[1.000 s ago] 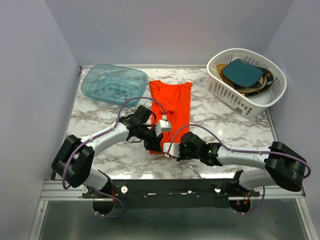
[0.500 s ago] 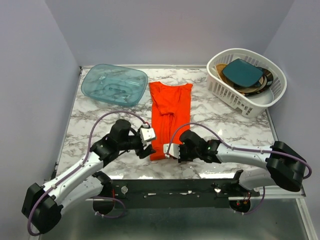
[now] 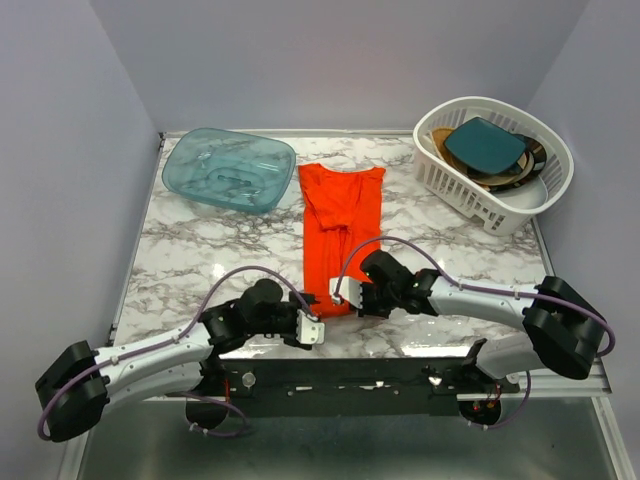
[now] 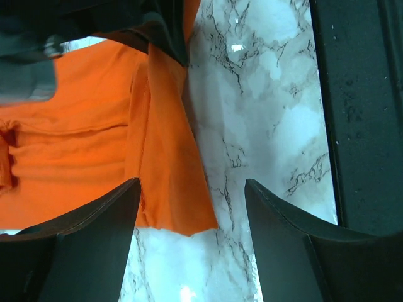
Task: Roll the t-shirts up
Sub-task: Roll the T-shirt to the center of the board.
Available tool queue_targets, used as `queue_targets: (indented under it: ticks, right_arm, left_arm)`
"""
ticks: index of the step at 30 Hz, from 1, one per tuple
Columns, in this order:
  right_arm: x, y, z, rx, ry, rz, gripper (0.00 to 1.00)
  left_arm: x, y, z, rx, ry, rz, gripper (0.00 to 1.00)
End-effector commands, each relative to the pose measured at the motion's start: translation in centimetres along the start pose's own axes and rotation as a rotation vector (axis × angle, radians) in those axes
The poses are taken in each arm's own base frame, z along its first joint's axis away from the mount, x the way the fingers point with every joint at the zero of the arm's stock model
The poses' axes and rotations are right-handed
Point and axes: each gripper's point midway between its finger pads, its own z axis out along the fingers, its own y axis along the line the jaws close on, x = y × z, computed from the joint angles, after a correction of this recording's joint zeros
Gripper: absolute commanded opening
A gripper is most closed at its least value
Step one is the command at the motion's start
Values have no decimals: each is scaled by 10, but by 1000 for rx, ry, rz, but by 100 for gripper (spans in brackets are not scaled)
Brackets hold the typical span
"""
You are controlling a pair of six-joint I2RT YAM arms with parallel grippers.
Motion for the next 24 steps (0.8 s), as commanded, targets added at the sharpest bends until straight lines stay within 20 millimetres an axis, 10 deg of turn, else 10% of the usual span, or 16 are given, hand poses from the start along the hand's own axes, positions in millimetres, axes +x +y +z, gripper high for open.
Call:
queue_targets:
  ticks: [1, 15, 24]
  right_arm:
    - [-3, 5, -2, -38, 0, 28, 9]
    - [-5, 7, -4, -58, -8, 32, 9]
    - [-5, 10, -15, -91, -32, 49, 9]
  left_arm:
    - [-1, 19, 14, -107, 27, 156, 76]
    - [28, 38, 37, -199, 211, 264, 67]
    - [20, 25, 32, -81, 230, 162, 0]
